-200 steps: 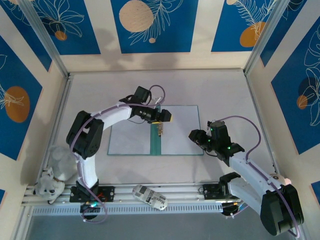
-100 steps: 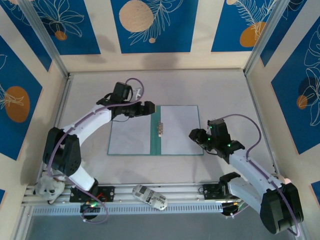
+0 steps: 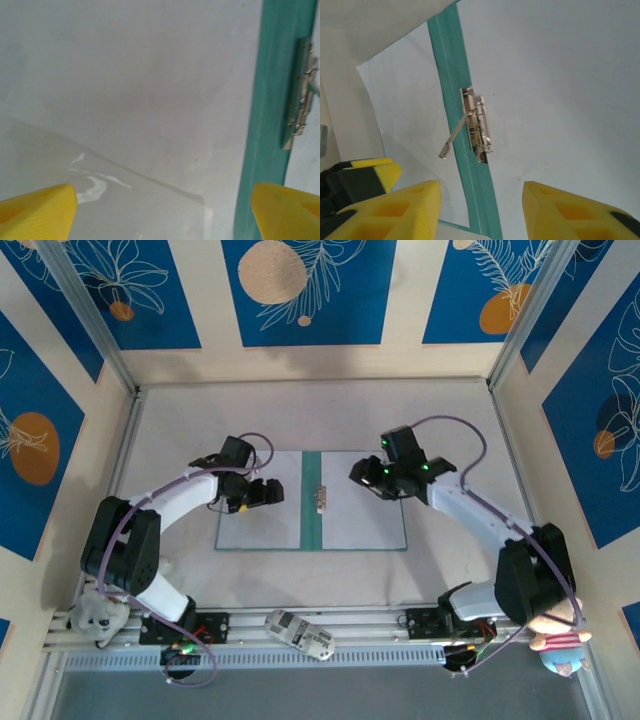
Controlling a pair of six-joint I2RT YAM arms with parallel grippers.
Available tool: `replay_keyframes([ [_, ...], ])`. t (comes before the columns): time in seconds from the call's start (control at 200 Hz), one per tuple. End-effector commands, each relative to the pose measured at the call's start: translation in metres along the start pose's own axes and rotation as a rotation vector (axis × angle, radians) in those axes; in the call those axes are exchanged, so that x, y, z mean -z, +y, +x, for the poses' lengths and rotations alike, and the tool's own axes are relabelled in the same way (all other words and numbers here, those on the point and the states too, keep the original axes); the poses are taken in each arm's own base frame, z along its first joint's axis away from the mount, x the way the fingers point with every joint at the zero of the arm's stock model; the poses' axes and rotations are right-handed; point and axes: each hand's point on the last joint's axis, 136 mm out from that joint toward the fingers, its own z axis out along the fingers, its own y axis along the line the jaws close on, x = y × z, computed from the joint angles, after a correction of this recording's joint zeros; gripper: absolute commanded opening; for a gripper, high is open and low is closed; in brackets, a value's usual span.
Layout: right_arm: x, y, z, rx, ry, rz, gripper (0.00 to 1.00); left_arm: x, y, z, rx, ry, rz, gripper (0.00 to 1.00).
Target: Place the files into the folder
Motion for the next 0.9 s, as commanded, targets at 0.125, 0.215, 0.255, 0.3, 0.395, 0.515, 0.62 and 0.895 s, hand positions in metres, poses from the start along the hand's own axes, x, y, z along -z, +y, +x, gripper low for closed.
replay_keyframes([
  [0.125,-0.021,0.029,0.008,0.07,0.073,0.089,0.47,0.0,0.017,0.014,0.018,0.025,-0.063,0.9],
  [0.215,-0.027,0.038,0.009,0.08,0.09,0.114,0.47,-0.002,0.019,0.017,0.018,0.032,-0.064,0.9],
  [0.255,-0.029,0.04,0.008,0.085,0.093,0.123,0.47,-0.004,0.02,0.018,0.016,0.033,-0.065,0.91],
  [0.3,-0.032,0.043,0.009,0.089,0.095,0.135,0.47,-0.006,0.021,0.02,0.016,0.041,-0.066,0.9],
  [0.395,-0.038,0.048,0.011,0.096,0.101,0.145,0.47,-0.008,0.022,0.024,0.017,0.056,-0.061,0.9],
  [0.515,-0.045,0.051,0.013,0.116,0.114,0.188,0.47,-0.012,0.025,0.028,0.023,0.06,-0.062,0.91],
  [0.62,-0.051,0.048,0.015,0.137,0.125,0.258,0.47,-0.017,0.027,0.032,0.028,0.073,-0.061,0.91],
  [0.895,-0.075,0.05,0.025,0.169,0.169,0.329,0.47,-0.022,0.029,0.037,0.025,0.094,-0.059,0.9],
])
